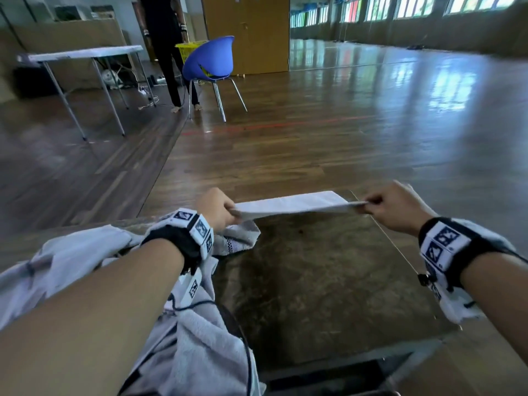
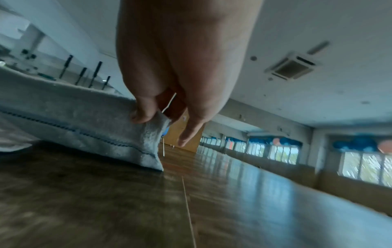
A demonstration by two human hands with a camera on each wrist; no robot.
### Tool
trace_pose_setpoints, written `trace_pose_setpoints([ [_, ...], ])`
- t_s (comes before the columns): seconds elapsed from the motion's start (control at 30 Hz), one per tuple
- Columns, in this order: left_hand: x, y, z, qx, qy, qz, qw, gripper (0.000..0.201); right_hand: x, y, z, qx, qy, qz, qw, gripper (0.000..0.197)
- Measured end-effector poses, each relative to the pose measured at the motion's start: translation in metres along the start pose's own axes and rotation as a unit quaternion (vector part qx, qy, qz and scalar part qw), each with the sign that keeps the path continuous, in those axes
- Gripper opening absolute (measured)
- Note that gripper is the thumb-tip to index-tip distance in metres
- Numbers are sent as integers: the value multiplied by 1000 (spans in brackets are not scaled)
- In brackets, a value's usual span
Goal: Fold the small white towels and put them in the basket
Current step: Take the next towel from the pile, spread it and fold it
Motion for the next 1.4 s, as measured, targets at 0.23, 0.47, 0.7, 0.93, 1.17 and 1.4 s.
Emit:
trace_pose_setpoints([
  [0.23, -7, -55, -9, 42, -29, -1, 999, 16, -34, -83, -3, 42, 193, 61, 979, 20],
  [0.47, -22, -110, 6, 78, -105, -69, 989, 15, -74, -141, -19, 58, 228, 63, 970, 30],
  [0.7, -27, -164, 23, 32, -74, -227, 970, 21, -98, -190, -24, 108, 286, -166, 937, 18],
  [0.93, -35, -195, 27, 15, -85, -396, 914, 32, -106, -201, -12, 124, 336, -345, 867, 43],
  [1.17, -18, -138, 24, 46, -121, -284, 950, 20, -74, -166, 12, 161, 304, -208, 916, 30],
  [1.4, 35, -7, 27, 37, -83, 11, 996, 19, -10, -74, 47, 195, 134, 2, 972, 13],
])
Point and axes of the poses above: each hand's wrist, its own y-axis towards the middle knuckle, its own x-axis out of the palm, z = x × y, the point moved 2 cm from there along y, towards the middle knuckle, and after that the axes turned 3 degrees about -x, right-handed, at the moved point
